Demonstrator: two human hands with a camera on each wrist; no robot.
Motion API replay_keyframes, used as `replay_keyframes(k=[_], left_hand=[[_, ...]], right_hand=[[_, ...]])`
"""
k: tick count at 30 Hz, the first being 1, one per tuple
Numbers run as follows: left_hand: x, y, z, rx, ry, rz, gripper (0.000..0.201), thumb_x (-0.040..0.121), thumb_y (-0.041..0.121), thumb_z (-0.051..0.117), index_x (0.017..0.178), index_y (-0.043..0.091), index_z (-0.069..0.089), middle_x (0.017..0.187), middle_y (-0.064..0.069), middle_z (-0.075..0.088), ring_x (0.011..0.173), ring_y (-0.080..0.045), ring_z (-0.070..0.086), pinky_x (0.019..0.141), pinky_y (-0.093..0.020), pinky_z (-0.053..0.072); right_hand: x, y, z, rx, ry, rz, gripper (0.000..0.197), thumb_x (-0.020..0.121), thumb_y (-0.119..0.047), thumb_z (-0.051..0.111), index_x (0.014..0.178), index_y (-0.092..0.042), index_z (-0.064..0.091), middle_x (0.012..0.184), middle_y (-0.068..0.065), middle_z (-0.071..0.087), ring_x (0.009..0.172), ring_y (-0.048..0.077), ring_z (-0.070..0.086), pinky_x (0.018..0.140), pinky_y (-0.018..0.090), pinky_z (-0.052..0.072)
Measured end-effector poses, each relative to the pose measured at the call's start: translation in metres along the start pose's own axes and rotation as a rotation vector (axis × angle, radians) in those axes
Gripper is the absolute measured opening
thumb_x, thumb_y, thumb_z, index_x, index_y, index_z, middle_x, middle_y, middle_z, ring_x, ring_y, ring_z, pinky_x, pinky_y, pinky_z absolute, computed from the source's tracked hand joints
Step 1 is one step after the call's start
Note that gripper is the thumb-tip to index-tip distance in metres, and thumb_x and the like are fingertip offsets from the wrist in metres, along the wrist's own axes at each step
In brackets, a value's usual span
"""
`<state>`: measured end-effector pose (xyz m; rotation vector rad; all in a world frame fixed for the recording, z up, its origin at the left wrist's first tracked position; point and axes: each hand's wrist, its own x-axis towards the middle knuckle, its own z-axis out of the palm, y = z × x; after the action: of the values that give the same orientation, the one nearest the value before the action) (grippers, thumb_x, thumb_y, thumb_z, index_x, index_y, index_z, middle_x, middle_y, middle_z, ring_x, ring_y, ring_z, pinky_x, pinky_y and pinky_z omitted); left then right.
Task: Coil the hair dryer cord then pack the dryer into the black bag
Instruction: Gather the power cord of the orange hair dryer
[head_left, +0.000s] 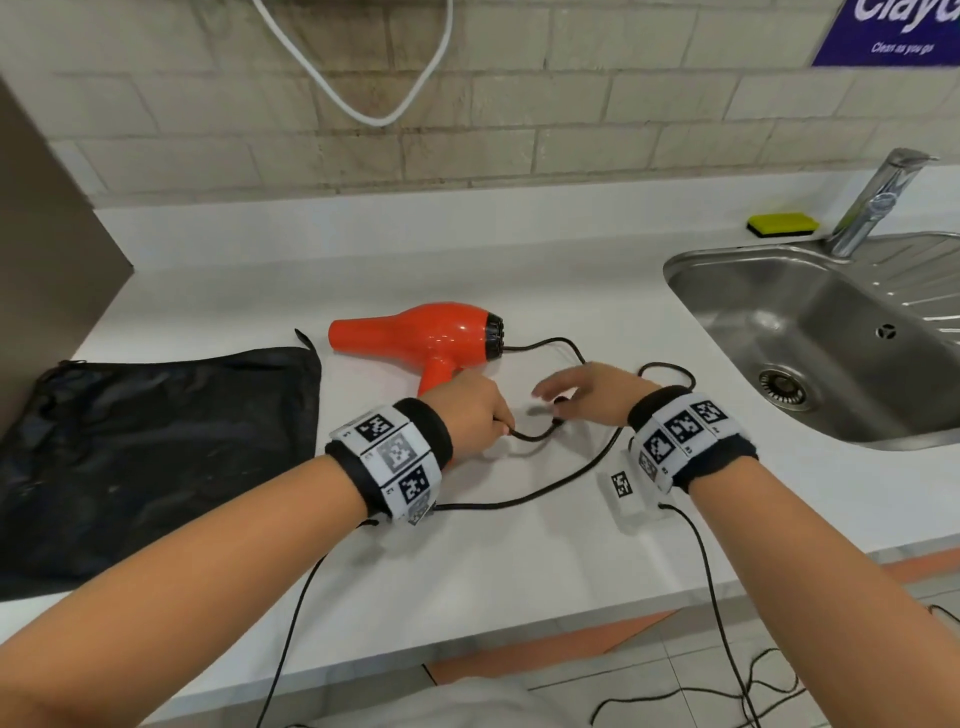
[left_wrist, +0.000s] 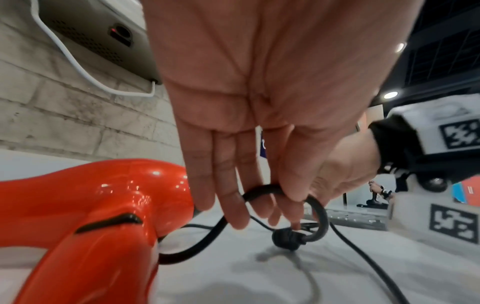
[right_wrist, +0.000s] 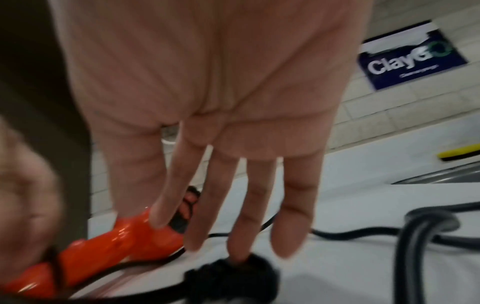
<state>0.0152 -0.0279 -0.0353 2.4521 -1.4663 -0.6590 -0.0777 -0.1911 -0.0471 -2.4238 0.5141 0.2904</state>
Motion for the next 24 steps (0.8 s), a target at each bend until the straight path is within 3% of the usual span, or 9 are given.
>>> replay_keyframes(k=[3,5,9,11,13,16,18,21,24], left_hand=[[0.003,0.0,0.006,0.102,-0.074,-0.02,0.031,0.093,0.013,0.045,0.117,0.015,0.064,0.122,-0.001,0.063,0.109,-0.019,0.057,0.092,-0.022,0.042],[0.003,-0.004,0.008,0.114,-0.107,-0.019,0.031,0.092,0.014,0.046,0.118,0.017,0.063,0.125,-0.001,0.061,0.113,-0.018,0.056,0.095,-0.023,0.041],[0.0,-0.019,0.006,0.057,-0.012,-0.033,0.036,0.09,0.025,0.051,0.126,0.022,0.055,0.136,-0.004,0.049,0.121,-0.021,0.048,0.105,-0.037,0.038],[-0.007,-0.028,0.004,0.065,0.064,-0.03,0.036,0.09,0.022,0.05,0.127,0.021,0.053,0.141,-0.004,0.04,0.126,-0.022,0.042,0.108,-0.037,0.034],[-0.016,-0.04,0.003,0.029,0.086,-0.033,0.036,0.09,0.014,0.049,0.126,0.018,0.054,0.142,-0.003,0.035,0.124,-0.022,0.045,0.104,-0.029,0.036],[-0.025,-0.059,0.005,0.032,-0.002,-0.005,0.038,0.088,0.004,0.05,0.125,0.015,0.055,0.142,-0.001,0.036,0.123,-0.023,0.047,0.101,-0.025,0.036],[-0.026,-0.069,0.009,0.115,-0.069,0.057,0.039,0.087,0.004,0.053,0.124,0.016,0.056,0.145,-0.001,0.035,0.128,-0.023,0.043,0.107,-0.027,0.031],[-0.025,-0.073,0.011,0.175,-0.174,0.108,0.041,0.088,0.003,0.051,0.127,0.017,0.053,0.151,-0.001,0.025,0.135,-0.022,0.034,0.109,-0.027,0.025],[-0.02,-0.072,0.015,0.224,-0.185,0.145,0.042,0.087,-0.001,0.049,0.126,0.015,0.053,0.152,-0.002,0.023,0.136,-0.023,0.033,0.11,-0.03,0.026]], right_hand=[[0.002,-0.004,0.017,-0.132,-0.14,0.001,0.025,0.084,-0.014,0.057,0.106,-0.021,0.067,0.108,-0.004,0.065,0.094,0.011,0.055,0.088,0.021,0.041],[0.012,-0.001,0.024,-0.253,-0.098,0.101,0.02,0.084,-0.014,0.058,0.099,-0.013,0.07,0.11,0.005,0.067,0.098,0.02,0.06,0.088,0.027,0.046],[0.018,0.005,0.031,-0.543,-0.004,0.288,0.027,0.089,-0.013,0.044,0.11,-0.005,0.06,0.119,0.014,0.06,0.11,0.033,0.055,0.091,0.035,0.046],[0.014,0.005,0.029,-0.553,0.0,0.26,0.027,0.09,-0.016,0.045,0.113,-0.007,0.057,0.122,0.013,0.054,0.115,0.033,0.05,0.094,0.038,0.044],[0.005,0.001,0.028,-0.459,0.052,0.211,0.026,0.09,-0.02,0.048,0.113,-0.012,0.056,0.121,0.011,0.049,0.113,0.031,0.049,0.094,0.039,0.044],[-0.01,-0.017,0.031,-0.338,0.108,0.024,0.016,0.088,-0.019,0.047,0.094,-0.016,0.062,0.104,0.006,0.056,0.098,0.026,0.055,0.087,0.036,0.048],[-0.017,-0.031,0.037,-0.265,-0.015,-0.068,0.017,0.086,-0.018,0.05,0.089,-0.014,0.066,0.096,0.002,0.062,0.092,0.021,0.057,0.085,0.031,0.049],[-0.018,-0.049,0.051,-0.261,-0.202,-0.091,0.021,0.084,-0.02,0.054,0.099,-0.018,0.069,0.086,-0.009,0.059,0.087,0.012,0.053,0.083,0.023,0.044],[-0.008,-0.06,0.067,-0.341,-0.248,-0.106,0.024,0.079,-0.023,0.063,0.103,-0.02,0.065,0.088,-0.008,0.052,0.086,0.011,0.048,0.079,0.023,0.04]])
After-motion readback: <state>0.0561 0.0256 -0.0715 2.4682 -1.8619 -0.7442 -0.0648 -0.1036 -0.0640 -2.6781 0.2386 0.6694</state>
